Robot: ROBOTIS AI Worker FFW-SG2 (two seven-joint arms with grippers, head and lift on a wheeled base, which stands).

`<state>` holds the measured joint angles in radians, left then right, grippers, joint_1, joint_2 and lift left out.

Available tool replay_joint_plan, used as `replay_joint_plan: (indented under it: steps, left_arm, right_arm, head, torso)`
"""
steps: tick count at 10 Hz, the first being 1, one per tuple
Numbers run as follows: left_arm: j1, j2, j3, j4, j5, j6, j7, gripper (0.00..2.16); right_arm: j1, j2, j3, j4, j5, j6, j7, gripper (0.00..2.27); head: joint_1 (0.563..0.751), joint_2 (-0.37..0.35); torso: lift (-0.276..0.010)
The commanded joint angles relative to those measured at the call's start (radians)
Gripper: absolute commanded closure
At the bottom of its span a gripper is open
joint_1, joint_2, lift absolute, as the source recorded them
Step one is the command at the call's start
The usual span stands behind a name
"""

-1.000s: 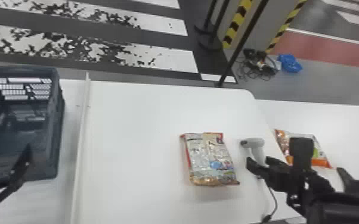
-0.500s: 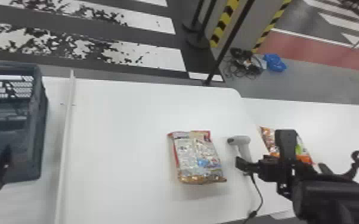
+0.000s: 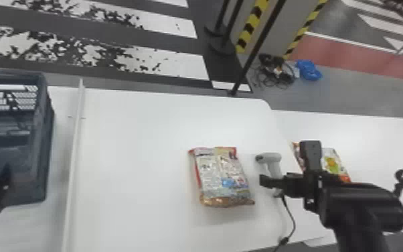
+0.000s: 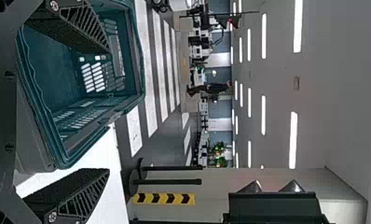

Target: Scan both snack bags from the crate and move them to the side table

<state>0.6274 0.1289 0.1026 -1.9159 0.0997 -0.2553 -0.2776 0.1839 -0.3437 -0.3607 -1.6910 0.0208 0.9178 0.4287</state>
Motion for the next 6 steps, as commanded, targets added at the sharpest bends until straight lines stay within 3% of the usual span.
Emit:
replay_joint_plan:
  steps: [1, 2, 3, 4, 5, 6]
  left_arm:
    - [0.000, 0.000, 0.003, 0.001, 0.000, 0.000, 0.000, 0.09]
    - [-0.002, 0.000, 0.005, 0.001, 0.000, 0.000, 0.000, 0.09]
    - [0.000, 0.000, 0.005, 0.003, 0.000, 0.000, 0.000, 0.09]
    - [-0.002, 0.000, 0.005, 0.003, 0.000, 0.000, 0.000, 0.09]
    - [-0.002, 0.000, 0.005, 0.003, 0.000, 0.000, 0.000, 0.09]
    - [0.000, 0.000, 0.005, 0.001, 0.000, 0.000, 0.000, 0.09]
  right_arm:
    - [-0.032, -0.014, 0.017, 0.056, 0.013, -0.013, 0.001, 0.17]
    - [-0.043, -0.020, 0.025, 0.073, 0.027, -0.032, 0.002, 0.39]
    - [-0.058, -0.023, 0.032, 0.085, 0.051, -0.032, 0.024, 0.76]
    - [-0.063, -0.023, 0.037, 0.091, 0.057, -0.032, 0.015, 1.77]
    - [-0.063, -0.023, 0.043, 0.091, 0.077, -0.032, 0.004, 2.22]
    - [-0.063, -0.024, 0.049, 0.091, 0.087, -0.035, 0.005, 2.25]
  head:
    - [0.695, -0.346]
    - [0.695, -0.348]
    - [0.695, -0.348]
    - [0.695, -0.348]
    - [0.695, -0.349]
    - [0.695, -0.350]
  torso:
    - [-0.075]
    - [-0.075]
    - [-0.075]
    - [-0.075]
    - [-0.075]
    - [-0.075]
